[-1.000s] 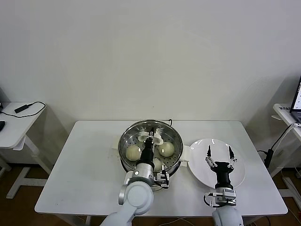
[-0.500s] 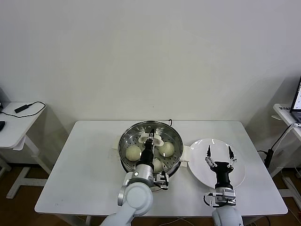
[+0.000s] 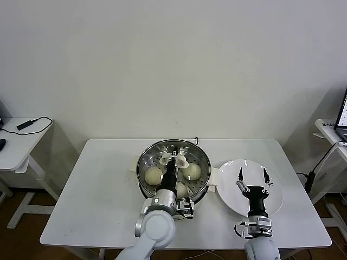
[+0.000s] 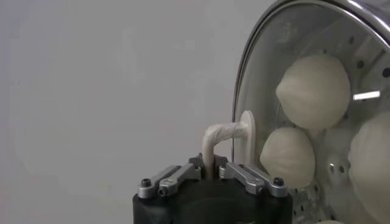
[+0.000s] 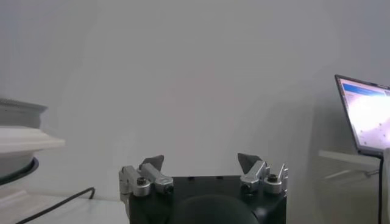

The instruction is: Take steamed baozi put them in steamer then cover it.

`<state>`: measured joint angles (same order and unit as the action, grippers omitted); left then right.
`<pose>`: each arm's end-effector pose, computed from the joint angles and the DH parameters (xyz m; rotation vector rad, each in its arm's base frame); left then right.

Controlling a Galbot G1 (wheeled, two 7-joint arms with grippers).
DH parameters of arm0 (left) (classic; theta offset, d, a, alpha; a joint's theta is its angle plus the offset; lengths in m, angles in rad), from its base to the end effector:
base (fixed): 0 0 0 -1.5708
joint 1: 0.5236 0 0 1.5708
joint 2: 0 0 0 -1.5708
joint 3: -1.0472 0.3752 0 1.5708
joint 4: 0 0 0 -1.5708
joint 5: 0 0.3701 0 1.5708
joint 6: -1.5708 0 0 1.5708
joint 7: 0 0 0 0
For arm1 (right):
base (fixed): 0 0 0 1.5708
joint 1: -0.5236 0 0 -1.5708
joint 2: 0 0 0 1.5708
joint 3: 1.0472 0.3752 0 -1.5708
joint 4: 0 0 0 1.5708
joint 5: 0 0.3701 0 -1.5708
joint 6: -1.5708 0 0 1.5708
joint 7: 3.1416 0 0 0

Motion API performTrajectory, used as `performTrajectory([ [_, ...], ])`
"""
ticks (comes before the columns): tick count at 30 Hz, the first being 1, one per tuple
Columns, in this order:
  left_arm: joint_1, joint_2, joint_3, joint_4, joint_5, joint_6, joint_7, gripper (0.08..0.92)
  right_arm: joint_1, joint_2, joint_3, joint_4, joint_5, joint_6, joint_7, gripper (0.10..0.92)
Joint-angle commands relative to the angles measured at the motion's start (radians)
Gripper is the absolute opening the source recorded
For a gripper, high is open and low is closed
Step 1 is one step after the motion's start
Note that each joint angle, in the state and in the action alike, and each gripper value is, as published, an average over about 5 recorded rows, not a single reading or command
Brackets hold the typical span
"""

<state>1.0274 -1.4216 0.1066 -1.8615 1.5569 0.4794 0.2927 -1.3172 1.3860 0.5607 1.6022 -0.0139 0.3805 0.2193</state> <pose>0.2923 -0.1666 -0.2915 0.2306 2.1425 2.1633 0.2616 -0.0803 -0.4406 0.2782 2.9506 -0.2724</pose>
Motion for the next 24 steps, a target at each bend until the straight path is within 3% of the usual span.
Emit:
performTrajectory([
  [1, 0.01, 0.009, 0.0, -0.032, 0.0, -0.001, 0.004, 0.408, -0.001, 0.003, -0.001, 0.002, -0.003, 0.001, 0.0, 0.823],
  [9, 0.041, 0.042, 0.006, -0.11, -0.012, -0.002, 0.013, 0.628, 0.003, 0.005, -0.003, 0.005, -0.004, 0.0, 0.001, 0.823],
  [16, 0.072, 0.081, -0.004, -0.184, -0.044, -0.004, 0.017, 0.678, 0.006, 0.006, -0.003, 0.007, -0.005, 0.0, 0.001, 0.823],
  [24, 0.111, 0.125, -0.036, -0.259, -0.104, -0.002, 0.022, 0.818, 0.013, 0.007, -0.005, 0.003, -0.005, 0.001, 0.001, 0.823],
])
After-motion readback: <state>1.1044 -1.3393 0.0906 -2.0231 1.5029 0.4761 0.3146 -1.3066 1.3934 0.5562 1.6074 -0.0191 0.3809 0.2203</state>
